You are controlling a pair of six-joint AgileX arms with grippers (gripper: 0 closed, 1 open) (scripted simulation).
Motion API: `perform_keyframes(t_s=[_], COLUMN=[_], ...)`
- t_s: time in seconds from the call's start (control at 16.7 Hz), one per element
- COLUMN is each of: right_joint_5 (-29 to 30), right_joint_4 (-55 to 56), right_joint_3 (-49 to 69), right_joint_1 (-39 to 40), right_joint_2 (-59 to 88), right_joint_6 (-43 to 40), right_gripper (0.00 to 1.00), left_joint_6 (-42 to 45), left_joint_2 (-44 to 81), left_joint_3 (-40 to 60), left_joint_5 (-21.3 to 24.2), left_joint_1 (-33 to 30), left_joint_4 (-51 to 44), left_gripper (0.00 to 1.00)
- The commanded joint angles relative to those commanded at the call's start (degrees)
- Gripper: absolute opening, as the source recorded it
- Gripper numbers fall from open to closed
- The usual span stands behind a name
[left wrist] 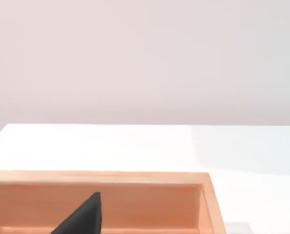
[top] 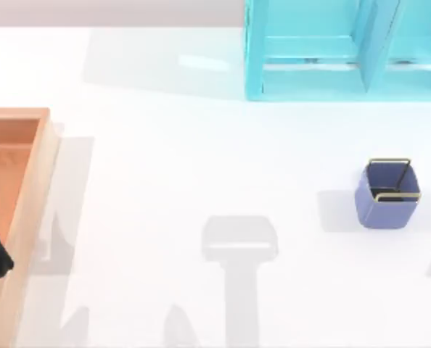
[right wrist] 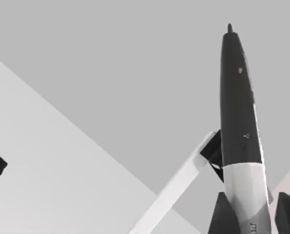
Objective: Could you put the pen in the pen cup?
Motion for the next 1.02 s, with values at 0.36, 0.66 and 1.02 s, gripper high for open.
perform_keyframes(t_s=[0.36,0.66,1.02], right_joint_5=[18.6,32.7,44.8], right_joint_4=[-12.4,-23.3,-32.9], right_joint_3=[6.4,9.1,10.7], right_joint_1=[30.1,51.5,67.8], right_joint_2=[-29.9,-49.8,-64.9], right_joint_6=[-5.6,-9.3,-12.1], right_gripper=[0.0,0.0,0.0], left_joint_6=[0.0,0.0,0.0], left_joint_2=[0.0,0.0,0.0], left_joint_3=[0.0,0.0,0.0], left_joint_5=[0.0,0.0,0.0], left_joint_1=[0.0,0.0,0.0], left_joint_4=[0.0,0.0,0.0], left_gripper=[1.0,1.0,1.0])
